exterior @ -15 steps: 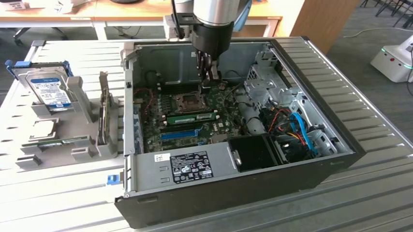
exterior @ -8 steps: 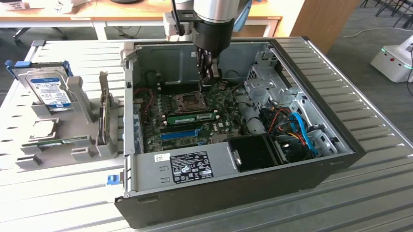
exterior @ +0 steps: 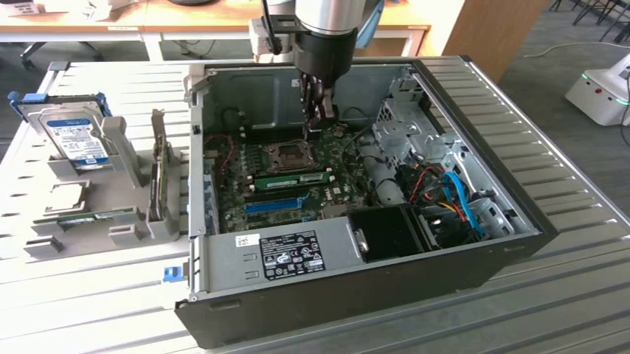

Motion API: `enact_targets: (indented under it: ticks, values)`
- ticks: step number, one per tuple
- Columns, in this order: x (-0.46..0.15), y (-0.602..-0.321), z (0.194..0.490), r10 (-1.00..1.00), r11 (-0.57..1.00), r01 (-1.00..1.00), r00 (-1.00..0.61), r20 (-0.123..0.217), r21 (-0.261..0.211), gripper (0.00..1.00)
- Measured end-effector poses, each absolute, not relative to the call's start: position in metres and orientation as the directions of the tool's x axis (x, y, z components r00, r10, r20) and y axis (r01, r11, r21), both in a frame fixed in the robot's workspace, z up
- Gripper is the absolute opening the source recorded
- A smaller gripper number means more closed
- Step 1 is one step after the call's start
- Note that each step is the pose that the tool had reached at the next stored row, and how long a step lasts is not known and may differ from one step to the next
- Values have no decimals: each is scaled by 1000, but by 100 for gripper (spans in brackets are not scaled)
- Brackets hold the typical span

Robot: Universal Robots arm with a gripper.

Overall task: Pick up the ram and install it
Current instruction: 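Press down the ram until it locks into place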

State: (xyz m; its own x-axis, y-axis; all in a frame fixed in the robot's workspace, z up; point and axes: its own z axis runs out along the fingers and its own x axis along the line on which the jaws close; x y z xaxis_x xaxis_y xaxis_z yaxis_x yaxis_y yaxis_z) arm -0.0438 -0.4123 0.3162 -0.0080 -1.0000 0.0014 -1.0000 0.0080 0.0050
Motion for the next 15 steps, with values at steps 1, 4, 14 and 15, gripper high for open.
enact_targets:
  ticks: [1, 4, 14, 15]
  values:
    - [-44, -412, 316, -1000, 8, -1000, -8, 1, 5, 19]
    - [-44, -412, 316, -1000, 8, -1000, -8, 1, 5, 19]
    - [-44, -412, 316, -1000, 8, -1000, -8, 1, 5, 10]
    - [-44, -412, 316, -1000, 8, -1000, -8, 1, 5, 10]
